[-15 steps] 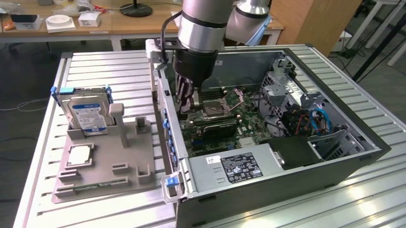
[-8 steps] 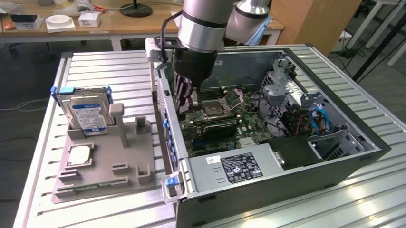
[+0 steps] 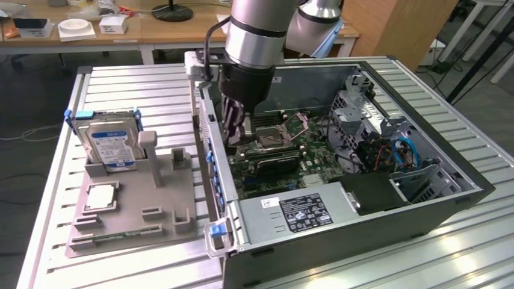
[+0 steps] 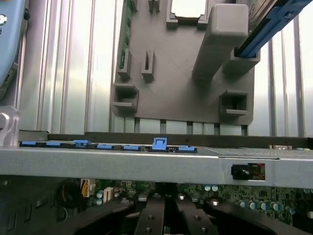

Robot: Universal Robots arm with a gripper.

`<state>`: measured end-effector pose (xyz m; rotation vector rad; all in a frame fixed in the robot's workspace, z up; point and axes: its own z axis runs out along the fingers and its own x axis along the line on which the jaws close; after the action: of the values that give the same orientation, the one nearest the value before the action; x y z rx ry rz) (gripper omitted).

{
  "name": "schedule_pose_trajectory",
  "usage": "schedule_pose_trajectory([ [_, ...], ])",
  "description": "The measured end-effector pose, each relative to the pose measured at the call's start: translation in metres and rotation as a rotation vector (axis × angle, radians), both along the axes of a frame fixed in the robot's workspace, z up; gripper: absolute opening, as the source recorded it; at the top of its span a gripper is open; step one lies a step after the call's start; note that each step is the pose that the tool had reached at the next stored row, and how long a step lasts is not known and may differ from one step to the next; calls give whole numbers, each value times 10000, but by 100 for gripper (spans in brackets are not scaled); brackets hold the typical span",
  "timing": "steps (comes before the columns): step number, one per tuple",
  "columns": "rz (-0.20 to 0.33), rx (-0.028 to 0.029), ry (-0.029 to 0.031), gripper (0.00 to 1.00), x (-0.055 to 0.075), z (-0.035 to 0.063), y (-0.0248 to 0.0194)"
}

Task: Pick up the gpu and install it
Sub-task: 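Press down on the gpu until it lock into place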

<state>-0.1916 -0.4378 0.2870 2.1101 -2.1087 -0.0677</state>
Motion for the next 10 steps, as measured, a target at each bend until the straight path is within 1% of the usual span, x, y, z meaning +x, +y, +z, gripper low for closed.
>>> schedule_pose_trajectory([
  [1,18,-48,-7,11,12,8,-2],
  [2,31,-76,-26,11,27,9,-4],
  [3,47,-75,-62,11,45,-4,-4],
  [5,64,-100,-105,11,88,-22,-4],
  [8,86,-139,-164,11,160,-55,-4],
  [10,104,-177,-194,11,208,-76,-4],
])
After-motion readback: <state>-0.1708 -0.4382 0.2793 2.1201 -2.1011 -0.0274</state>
